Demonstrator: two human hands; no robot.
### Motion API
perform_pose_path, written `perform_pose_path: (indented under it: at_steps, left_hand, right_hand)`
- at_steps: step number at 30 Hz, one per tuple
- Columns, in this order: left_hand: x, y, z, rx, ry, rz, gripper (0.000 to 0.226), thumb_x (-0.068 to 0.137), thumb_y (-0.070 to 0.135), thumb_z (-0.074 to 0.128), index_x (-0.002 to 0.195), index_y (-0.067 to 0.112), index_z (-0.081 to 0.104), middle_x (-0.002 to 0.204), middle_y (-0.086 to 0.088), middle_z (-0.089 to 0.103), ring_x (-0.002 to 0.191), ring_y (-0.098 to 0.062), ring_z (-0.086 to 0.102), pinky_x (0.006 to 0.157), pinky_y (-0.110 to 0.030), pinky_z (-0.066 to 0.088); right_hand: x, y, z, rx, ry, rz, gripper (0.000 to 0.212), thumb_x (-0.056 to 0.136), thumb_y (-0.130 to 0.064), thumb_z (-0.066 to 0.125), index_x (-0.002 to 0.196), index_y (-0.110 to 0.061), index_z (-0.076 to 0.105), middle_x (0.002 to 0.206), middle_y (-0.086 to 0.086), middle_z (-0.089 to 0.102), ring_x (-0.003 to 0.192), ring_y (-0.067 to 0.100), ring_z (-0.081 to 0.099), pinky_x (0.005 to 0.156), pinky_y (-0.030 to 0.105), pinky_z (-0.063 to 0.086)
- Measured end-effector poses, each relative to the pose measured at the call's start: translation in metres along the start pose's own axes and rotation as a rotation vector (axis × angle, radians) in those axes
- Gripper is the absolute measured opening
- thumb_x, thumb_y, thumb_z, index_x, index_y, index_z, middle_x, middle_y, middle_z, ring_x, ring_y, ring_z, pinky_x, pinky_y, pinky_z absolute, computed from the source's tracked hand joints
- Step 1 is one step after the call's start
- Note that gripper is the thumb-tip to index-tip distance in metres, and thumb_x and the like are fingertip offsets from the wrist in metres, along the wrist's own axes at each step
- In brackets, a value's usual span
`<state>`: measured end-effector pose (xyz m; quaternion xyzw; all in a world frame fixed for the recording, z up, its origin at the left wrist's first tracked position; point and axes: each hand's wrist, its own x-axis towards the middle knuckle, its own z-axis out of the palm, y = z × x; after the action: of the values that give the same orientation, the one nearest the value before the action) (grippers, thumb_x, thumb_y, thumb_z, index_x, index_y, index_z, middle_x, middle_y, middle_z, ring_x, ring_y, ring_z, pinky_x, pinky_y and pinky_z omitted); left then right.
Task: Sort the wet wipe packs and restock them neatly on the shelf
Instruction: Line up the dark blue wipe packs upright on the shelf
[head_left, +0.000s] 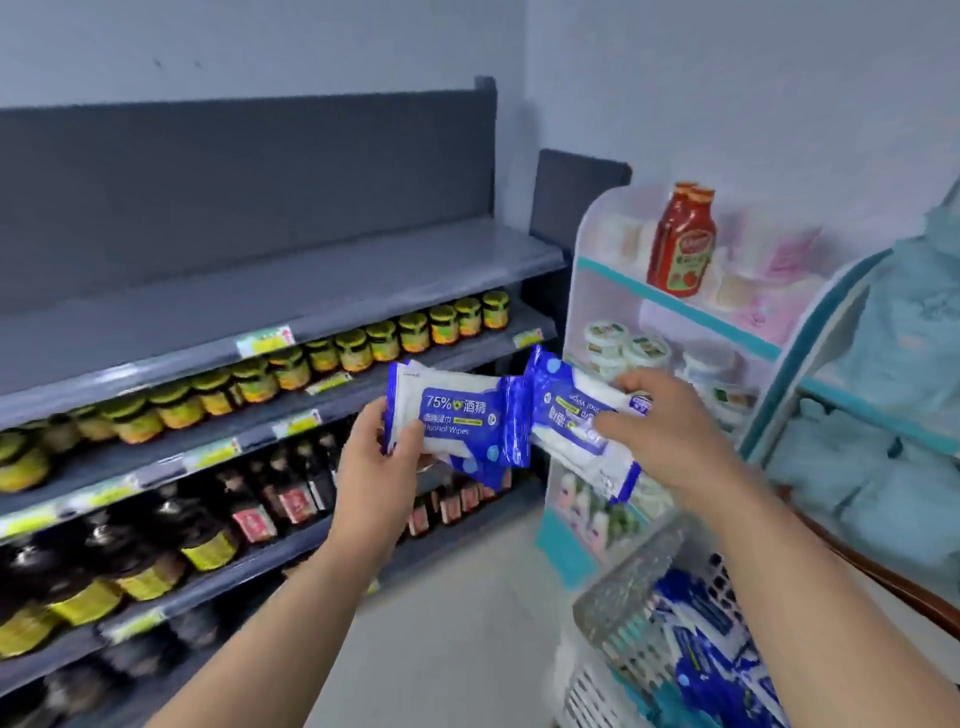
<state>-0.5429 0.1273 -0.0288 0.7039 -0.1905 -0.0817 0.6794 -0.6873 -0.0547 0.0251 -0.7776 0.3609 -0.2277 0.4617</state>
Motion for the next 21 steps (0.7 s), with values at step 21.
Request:
perform_pose_path:
  at_steps: [21]
  left_hand:
    - [0.305,-0.002,-0.339,-0.077,0.376,-0.081,0.019,0.090,0.009,0.061,0.099,0.024,0.055,0.100,0.000,0.070,0.091,-0.015,0.069,0.078,-0.032,0.057]
  right_hand:
    - [0.193,-0.256,0.410,0.128,-0.326,-0.181,0.026,0.080,-0.002,0.066,0.099,-0.015,0.054,0.093,0.005,0.064,0.069,0.015,0.062,0.054,0.026,0.045]
